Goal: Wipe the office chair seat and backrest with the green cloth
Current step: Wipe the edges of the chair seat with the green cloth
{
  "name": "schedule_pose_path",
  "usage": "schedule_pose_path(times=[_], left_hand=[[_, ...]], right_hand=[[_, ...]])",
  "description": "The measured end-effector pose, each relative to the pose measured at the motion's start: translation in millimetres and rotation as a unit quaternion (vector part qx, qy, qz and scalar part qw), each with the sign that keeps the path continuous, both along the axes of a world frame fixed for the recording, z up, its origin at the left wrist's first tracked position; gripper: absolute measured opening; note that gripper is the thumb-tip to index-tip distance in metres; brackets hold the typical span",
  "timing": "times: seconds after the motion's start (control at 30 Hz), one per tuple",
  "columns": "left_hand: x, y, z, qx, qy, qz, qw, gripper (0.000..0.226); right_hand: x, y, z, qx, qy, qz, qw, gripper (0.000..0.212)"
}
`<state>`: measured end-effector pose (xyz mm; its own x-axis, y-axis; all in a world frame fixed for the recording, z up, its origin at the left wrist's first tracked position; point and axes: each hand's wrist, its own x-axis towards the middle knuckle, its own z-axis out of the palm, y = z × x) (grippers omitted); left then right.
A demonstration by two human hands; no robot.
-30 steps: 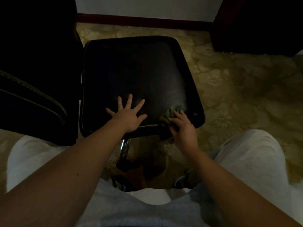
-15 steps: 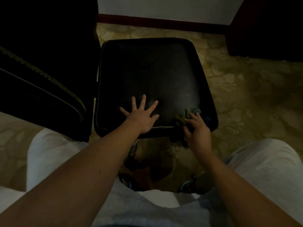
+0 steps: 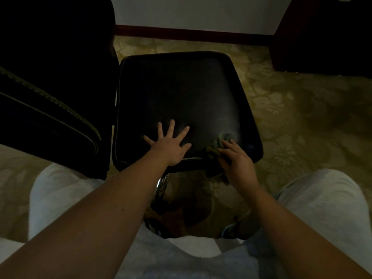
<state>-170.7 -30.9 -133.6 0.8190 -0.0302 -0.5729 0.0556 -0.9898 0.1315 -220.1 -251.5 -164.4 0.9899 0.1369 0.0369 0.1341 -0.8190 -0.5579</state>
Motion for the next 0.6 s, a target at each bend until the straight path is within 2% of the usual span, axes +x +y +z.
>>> schedule_pose_path(times=[0.1, 0.2, 0.33, 0.5, 0.6], left_hand=[[1, -2, 0, 0.005, 0.003, 0.001, 1.0, 0.063], [1, -1, 1, 0.007, 0.007, 0.001, 1.0, 0.062], [2, 0, 5, 0.0, 0.005, 0.004, 1.0, 0.06], [-3, 3, 2, 0.004, -0.04, 0.001, 0.999, 0.064], [-5, 7, -1, 0.012, -0.063, 0.0, 0.998, 0.068]], right_hand=[[-1, 7, 2, 0.011, 0.017, -0.064, 0.998, 0.028], [-3, 26, 4, 0.019, 0.029, -0.08, 0.996, 0.027], [-5, 38, 12, -0.006, 0.024, -0.044, 0.999, 0.029], [0, 14, 15, -0.059, 0.026, 0.054, 0.996, 0.037], [8, 4, 13, -0.054, 0.031, 0.064, 0.996, 0.037]])
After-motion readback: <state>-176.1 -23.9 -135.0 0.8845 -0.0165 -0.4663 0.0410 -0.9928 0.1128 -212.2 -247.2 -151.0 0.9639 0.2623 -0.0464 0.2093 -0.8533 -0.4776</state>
